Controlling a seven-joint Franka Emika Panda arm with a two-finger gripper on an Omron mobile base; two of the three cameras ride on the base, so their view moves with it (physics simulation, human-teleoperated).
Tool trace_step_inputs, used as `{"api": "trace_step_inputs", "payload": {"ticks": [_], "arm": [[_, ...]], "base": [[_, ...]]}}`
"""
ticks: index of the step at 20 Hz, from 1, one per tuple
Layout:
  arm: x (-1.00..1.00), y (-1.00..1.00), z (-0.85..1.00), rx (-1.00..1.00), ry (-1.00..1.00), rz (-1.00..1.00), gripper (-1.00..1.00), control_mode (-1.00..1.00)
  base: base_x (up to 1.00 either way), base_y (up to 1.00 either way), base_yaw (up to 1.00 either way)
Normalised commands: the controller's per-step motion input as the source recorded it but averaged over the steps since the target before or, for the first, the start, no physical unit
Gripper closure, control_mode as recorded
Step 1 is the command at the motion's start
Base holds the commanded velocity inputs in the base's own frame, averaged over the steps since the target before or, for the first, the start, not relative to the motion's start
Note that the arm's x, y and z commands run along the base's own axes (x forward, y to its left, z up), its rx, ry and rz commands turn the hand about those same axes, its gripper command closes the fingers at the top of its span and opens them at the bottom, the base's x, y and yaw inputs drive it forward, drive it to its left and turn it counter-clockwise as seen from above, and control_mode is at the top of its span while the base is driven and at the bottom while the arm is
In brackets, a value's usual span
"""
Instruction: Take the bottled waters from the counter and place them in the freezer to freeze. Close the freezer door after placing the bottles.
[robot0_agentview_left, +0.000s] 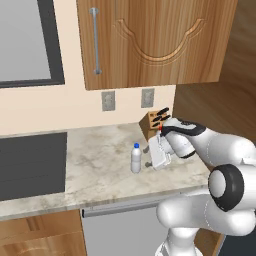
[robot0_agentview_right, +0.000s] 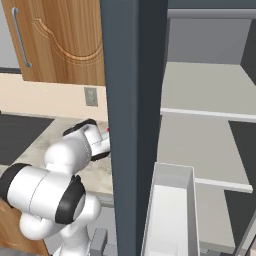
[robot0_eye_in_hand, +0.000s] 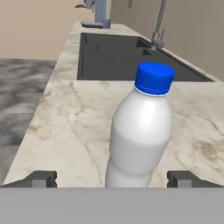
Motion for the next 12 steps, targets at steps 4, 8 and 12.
{"api": "trace_step_inputs", "payload": {"ticks": [4, 8, 12], "arm": [[0.09, -0.04, -0.04, 0.00, 0.00, 0.00, -1.00, -1.00], [0.03, 0.00, -0.01, 0.00, 0.00, 0.00, -1.00, -1.00], [0.06, 0.01, 0.00, 0.05, 0.00, 0.00, -1.00, -1.00]], "base": [[0.00, 0.00, 0.00], [0.00, 0.00, 0.00], [0.00, 0.00, 0.00]]}}
